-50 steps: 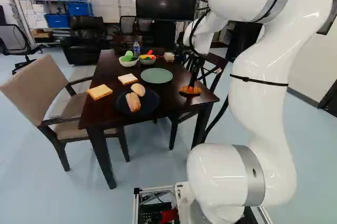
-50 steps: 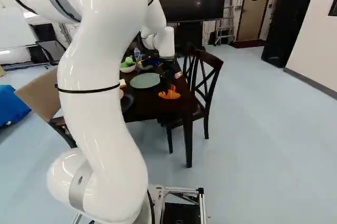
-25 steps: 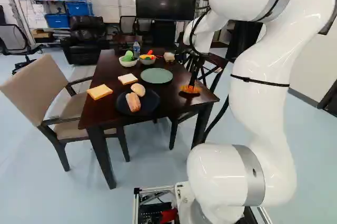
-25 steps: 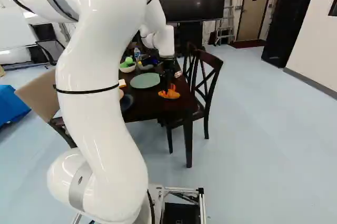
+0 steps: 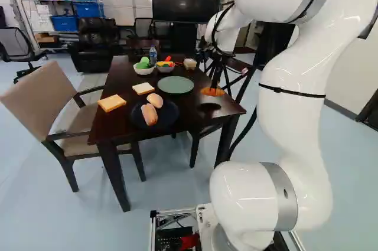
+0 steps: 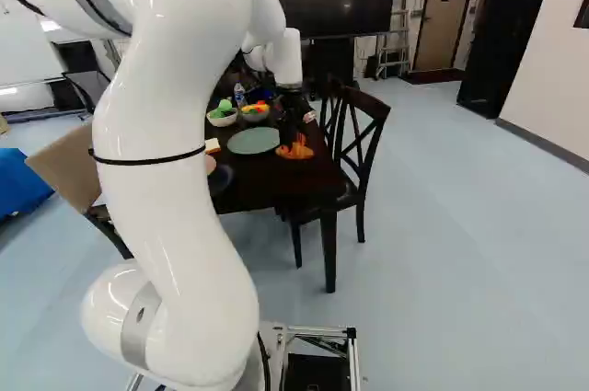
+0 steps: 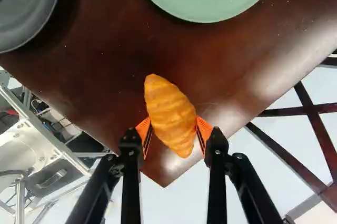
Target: Move the croissant to the empty plate
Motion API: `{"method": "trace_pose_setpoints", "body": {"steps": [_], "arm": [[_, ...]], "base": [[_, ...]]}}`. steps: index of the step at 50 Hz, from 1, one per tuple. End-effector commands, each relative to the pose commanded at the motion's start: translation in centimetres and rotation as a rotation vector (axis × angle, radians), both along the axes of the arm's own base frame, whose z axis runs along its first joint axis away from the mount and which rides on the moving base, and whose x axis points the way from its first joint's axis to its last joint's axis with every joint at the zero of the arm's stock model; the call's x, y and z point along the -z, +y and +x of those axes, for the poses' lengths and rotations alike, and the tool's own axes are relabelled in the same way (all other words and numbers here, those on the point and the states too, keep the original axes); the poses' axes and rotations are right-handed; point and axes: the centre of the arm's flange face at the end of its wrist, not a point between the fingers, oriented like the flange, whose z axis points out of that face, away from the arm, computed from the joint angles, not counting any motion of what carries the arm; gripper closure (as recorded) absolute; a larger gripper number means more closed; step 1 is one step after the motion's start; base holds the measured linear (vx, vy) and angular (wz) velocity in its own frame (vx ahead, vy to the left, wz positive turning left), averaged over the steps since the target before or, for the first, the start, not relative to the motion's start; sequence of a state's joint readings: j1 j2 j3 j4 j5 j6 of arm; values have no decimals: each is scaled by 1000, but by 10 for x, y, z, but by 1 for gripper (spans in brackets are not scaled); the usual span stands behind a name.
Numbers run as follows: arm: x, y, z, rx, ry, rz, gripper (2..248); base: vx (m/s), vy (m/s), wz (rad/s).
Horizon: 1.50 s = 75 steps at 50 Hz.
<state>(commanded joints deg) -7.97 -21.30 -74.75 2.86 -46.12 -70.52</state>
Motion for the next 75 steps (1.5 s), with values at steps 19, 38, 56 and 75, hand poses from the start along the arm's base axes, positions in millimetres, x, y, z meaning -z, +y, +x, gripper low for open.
{"method": "trace_pose_setpoints", "body": {"steps": [19,38,56,75], "arm": [[-28,28,15,-53,-9,1,119],[-55,55,32,-101,-13,2,119],[-68,79,52,-143,-3,5,119],[-68,105,81,-182,-22,4,119]], "base": [[0,0,0],[0,0,0],[0,0,0],[0,0,0]]}}
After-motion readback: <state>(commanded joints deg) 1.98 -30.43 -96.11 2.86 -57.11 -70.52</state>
